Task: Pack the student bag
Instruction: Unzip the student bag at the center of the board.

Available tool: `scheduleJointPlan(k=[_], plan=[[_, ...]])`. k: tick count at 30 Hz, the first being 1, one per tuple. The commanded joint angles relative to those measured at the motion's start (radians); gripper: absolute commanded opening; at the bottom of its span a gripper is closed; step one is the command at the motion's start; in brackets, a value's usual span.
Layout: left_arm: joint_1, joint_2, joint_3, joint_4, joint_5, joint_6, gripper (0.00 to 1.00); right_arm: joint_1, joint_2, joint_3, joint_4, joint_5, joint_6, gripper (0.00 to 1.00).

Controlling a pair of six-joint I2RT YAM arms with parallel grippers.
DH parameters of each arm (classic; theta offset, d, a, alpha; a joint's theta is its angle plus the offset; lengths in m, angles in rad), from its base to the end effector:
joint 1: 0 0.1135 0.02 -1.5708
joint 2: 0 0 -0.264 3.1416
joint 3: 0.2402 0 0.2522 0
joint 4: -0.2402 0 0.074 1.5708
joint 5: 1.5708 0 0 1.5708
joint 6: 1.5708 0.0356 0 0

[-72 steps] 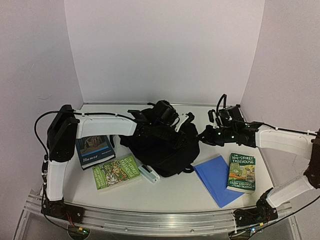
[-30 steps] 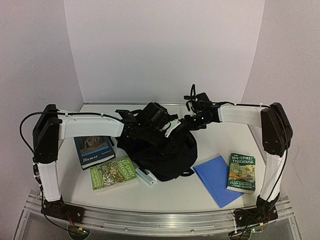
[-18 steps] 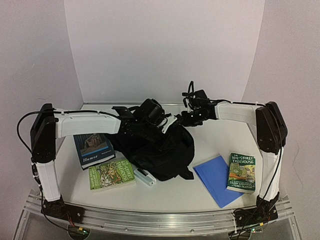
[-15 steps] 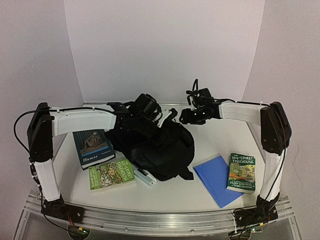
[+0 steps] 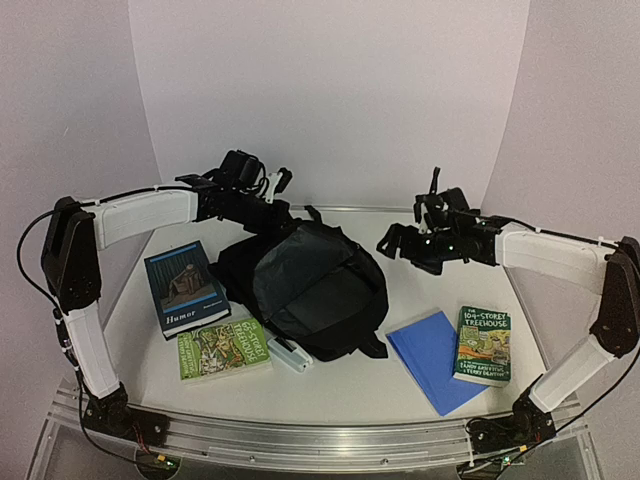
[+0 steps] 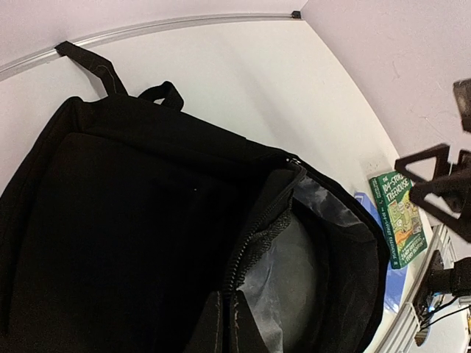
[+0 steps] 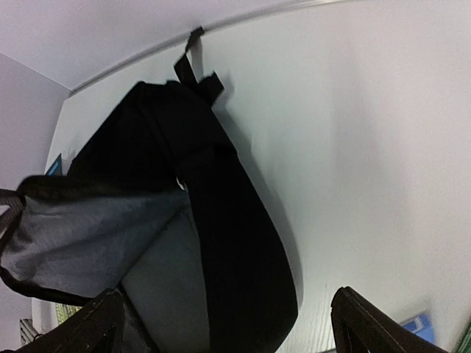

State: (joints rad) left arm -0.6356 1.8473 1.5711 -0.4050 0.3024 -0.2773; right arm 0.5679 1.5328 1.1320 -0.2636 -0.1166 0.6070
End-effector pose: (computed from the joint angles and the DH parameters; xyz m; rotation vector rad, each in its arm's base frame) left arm 0.3381 -0.2626 0.2904 0.5850 2.2755 -0.8128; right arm 0.2886 0.1891 0.2696 -0.0208 2.3429 0.7459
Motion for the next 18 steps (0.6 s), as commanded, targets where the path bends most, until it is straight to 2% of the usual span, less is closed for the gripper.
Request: scheduleJointPlan(k=[1,4,6,9,12,14,18], plan=[[0.002,0.009,0.043,0.041,0.025,-0.012,0.00,0.084,-0.051,-0.077,-0.019,0.027,0.166,0.96],[0.005,0.007,0.038,0.049,0.030,-0.012,0.00,0.128,-0.049,-0.090,-0.014,0.059,0.208,0.94],[0.006,0.007,0.038,0.056,0.035,-0.013,0.00,0.144,-0.026,-0.093,-0.005,0.072,0.218,0.85],[0.012,0.007,0.042,0.061,0.035,-0.014,0.00,0.159,0.022,-0.092,0.001,0.099,0.224,0.66],[0.029,0.004,0.051,0.056,0.030,-0.016,0.00,0.159,0.062,-0.091,0.003,0.116,0.228,0.35],[0.056,-0.003,0.060,0.040,0.014,-0.019,0.00,0.160,0.063,-0.090,0.002,0.157,0.226,0.20],[0.146,-0.034,0.055,0.039,0.020,-0.051,0.00,0.137,0.036,-0.092,-0.018,0.221,0.198,0.02]])
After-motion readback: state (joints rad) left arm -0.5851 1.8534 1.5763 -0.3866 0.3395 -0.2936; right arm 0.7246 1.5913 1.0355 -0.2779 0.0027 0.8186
